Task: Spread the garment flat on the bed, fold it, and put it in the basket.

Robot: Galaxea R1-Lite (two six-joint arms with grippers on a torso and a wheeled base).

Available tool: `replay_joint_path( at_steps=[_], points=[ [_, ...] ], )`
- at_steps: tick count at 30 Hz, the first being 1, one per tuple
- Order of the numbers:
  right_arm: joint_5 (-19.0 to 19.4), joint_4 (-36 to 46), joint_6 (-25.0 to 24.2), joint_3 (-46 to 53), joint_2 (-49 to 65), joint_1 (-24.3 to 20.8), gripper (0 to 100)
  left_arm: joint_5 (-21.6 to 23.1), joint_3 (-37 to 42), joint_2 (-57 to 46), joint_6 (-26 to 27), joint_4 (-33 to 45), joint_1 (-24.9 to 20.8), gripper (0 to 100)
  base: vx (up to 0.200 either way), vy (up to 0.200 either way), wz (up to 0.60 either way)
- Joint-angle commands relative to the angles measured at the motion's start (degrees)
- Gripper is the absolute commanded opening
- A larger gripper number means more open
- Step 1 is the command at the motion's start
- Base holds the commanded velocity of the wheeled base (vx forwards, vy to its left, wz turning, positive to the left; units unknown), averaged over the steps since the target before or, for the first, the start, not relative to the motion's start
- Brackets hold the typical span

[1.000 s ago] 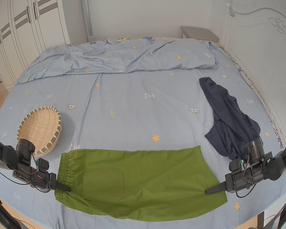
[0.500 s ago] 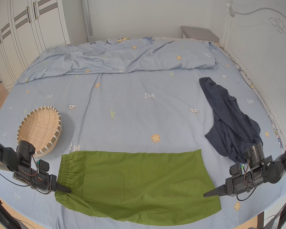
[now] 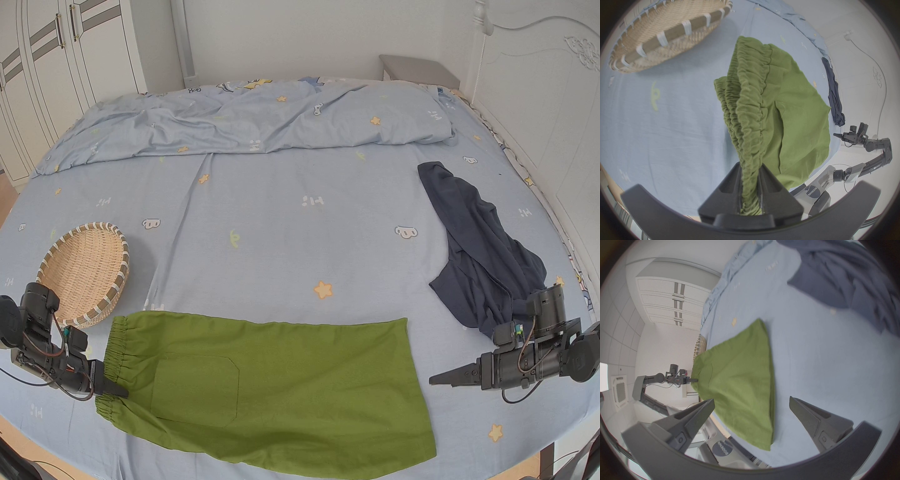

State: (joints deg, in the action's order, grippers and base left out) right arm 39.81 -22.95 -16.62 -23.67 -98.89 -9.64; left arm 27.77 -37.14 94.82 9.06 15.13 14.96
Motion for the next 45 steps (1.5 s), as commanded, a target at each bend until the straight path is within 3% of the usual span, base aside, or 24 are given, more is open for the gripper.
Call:
replay_joint_path(
  at_steps=[1,2,4,12,18,23,26,29,30,31,32,33,34,36,39,45],
  points=[
    [-3.2,-2.8,-0.4,-0.3,6.3,0.1,100,-0.6,-4.3,-5.5,0.5,3.6,2.1,0,0.000,0.000,0.00],
    [-4.3,-2.5,-2.2,-3.3,11.3,-0.9,100,-0.6,-9.8,-7.8,0.8,12.2,3.0,0,0.000,0.000,0.00],
    [-4.7,-1.1,-3.8,-6.2,13.3,-2.2,100,-0.8,-12.3,-8.8,1.7,17.0,3.1,0,0.000,0.000,0.00],
    [-5.2,1.9,-4.0,-9.5,16.3,-2.5,100,-1.2,-13.2,-9.3,2.2,17.9,4.6,0,0.000,0.000,0.00],
    [-5.3,4.1,-4.0,-9.7,19.1,-1.9,100,-1.4,-14.0,-12.0,1.9,19.6,1.8,0,0.000,0.000,0.00],
    [-5.3,6.0,-4.0,-10.4,22.2,-2.0,100,-5.6,-16.3,-17.7,1.0,25.0,-7.7,0,0.000,0.000,0.00],
    [-5.3,6.9,-4.0,-10.7,23.0,-2.2,100,-7.4,-18.7,-18.9,-2.7,27.7,-13.6,0,0.000,0.000,0.00],
    [-5.3,7.5,-4.0,-11.0,23.9,-2.3,100,-8.1,-21.6,-19.8,-9.7,27.8,-21.1,0,0.000,0.000,0.00],
    [-5.3,7.5,-4.0,-11.0,23.9,-2.3,100,-8.1,-21.6,-19.8,-9.7,27.8,-21.1,0,0.000,0.000,0.00],
    [-5.3,7.7,-4.0,-11.0,24.1,-2.4,100,-8.8,-23.1,-19.9,-12.0,27.9,-24.6,0,0.000,0.000,0.00],
    [-5.3,7.7,-4.0,-11.0,24.1,-2.4,100,-8.8,-23.1,-19.9,-12.0,27.9,-24.6,0,0.000,0.000,0.00],
    [-5.3,7.7,-4.0,-11.0,24.0,-2.4,100,-9.7,-24.2,-19.9,-13.3,28.0,-28.6,0,0.000,0.000,0.00],
    [-5.3,7.7,-4.0,-11.0,24.0,-2.4,100,-9.7,-24.2,-19.9,-13.3,28.0,-28.6,0,0.000,0.000,0.00],
    [-5.3,7.7,-4.0,-11.0,23.9,-2.4,100,-10.6,-25.3,-19.7,-14.2,27.5,-34.6,0,0.000,0.000,0.00],
    [-5.3,7.7,-4.0,-11.0,23.8,-2.4,100,-11.2,-26.1,-19.1,-14.4,27.3,-40.0,0,0.000,0.000,0.00],
    [-5.3,7.7,-4.0,-11.0,23.8,-2.4,100,-11.3,-26.5,-16.6,-14.4,25.4,-44.2,0,0.000,0.000,0.00]
  ],
)
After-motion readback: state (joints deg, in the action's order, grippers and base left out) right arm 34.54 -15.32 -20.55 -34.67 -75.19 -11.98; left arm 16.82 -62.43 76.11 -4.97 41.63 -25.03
